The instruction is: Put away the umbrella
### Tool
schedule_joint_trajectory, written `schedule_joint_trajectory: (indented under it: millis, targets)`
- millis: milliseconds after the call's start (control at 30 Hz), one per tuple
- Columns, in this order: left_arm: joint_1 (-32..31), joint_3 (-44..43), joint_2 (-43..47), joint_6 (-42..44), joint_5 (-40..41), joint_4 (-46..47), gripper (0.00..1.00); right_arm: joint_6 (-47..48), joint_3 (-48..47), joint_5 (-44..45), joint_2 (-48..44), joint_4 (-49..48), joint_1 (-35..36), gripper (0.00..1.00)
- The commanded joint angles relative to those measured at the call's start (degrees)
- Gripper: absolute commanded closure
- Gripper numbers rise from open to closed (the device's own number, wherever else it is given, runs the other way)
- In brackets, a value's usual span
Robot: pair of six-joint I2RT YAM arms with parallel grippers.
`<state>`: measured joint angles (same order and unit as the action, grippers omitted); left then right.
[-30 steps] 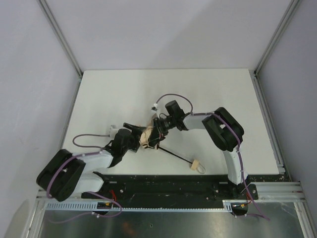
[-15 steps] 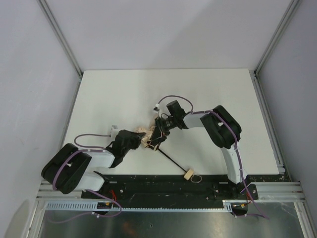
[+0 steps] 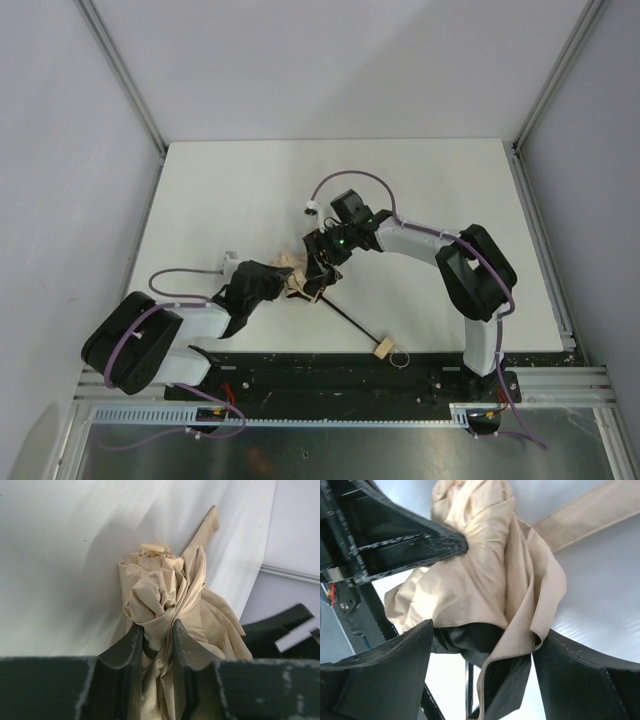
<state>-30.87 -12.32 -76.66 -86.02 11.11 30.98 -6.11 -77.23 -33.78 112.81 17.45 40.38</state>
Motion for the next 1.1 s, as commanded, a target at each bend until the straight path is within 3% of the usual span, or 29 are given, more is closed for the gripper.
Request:
schedule_joint_trajectory:
  millis: [0, 167, 500, 667, 733, 833, 967, 1033, 1067]
  targets:
    - [0.37, -0.13, -2.79, 0.99, -1.43, -13.33, 1.00, 5.41, 2.49, 8.03, -5.02, -3.76, 5.15, 0.19]
    - [-0.14, -0.50, -4.81, -2.58, -3.67, -16.15, 1.00, 12.28, 3.26, 20.43, -5.09, -6.41, 13.44, 0.18]
    - [0.14, -1.66, -6.52, -6.69, -9.82, -18.07, 1.00, 15.93, 3.19, 32.33, 1.26, -5.52, 19.81, 0.21]
    - [0.11, -2.61, -4.13, -7.74, -11.86, -19.23, 1.00, 15.59, 3.26, 46.30, 5.74, -7.02, 23.71, 0.27]
    - [0.11, -2.89, -2.66, -8.04, -12.27, -20.42, 1.00, 14.83, 3.26, 52.84, 7.61, -7.84, 24.49, 0.34]
    - [0.00, -2.88, -0.30, -8.40, -12.42, -21.86, 1.00, 12.99, 4.13, 57.06, 9.23, -8.40, 24.56, 0.64]
    - [0.17, -2.09, 3.20, -8.35, -11.53, -22.23, 1.00, 12.11, 7.33, 51.72, 9.97, -9.76, 23.22, 0.93]
    - [0.79, -1.85, 5.37, -6.50, -10.54, -22.20, 0.92, 12.58, 8.96, 46.64, 9.88, -10.26, 21.82, 0.98]
    - [1.20, -1.71, 6.91, -5.64, -9.90, -22.20, 0.82, 12.77, 9.74, 44.34, 9.84, -10.43, 21.00, 0.99]
